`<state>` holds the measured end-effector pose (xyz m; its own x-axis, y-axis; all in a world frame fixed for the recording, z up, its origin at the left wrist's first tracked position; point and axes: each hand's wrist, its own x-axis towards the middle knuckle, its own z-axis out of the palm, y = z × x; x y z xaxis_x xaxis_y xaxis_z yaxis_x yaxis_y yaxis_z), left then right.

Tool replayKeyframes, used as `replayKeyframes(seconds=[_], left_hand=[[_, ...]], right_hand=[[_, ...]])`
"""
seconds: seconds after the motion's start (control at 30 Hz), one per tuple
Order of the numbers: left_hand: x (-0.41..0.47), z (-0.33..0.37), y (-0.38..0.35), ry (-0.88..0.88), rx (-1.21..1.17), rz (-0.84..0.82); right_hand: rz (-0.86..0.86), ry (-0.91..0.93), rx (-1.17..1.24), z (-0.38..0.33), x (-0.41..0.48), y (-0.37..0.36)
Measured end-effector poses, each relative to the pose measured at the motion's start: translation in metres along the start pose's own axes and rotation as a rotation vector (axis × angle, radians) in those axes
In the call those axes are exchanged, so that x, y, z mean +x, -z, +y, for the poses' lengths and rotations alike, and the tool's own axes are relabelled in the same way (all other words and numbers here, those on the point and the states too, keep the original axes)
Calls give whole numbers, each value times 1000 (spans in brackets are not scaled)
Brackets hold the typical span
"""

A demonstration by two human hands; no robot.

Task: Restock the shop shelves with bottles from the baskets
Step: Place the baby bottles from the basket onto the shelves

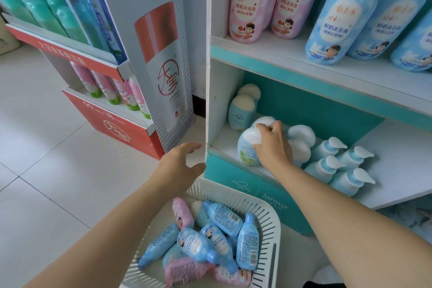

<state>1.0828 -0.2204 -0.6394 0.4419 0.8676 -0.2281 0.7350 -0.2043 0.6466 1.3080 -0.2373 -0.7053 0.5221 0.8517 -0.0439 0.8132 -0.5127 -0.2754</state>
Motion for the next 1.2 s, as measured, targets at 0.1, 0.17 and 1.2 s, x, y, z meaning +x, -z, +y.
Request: replayKeyframes(seconds=[0.1, 0.17, 1.2], left_hand=[[-1, -1, 2, -7, 8, 1], [-2, -3, 3, -9, 12, 1], [-40, -122, 45, 204, 80, -7]], right_hand=[[12, 7, -15, 3, -2, -1], [-1, 9, -4, 5, -3, -1], [-780, 300, -67, -49, -135, -163]])
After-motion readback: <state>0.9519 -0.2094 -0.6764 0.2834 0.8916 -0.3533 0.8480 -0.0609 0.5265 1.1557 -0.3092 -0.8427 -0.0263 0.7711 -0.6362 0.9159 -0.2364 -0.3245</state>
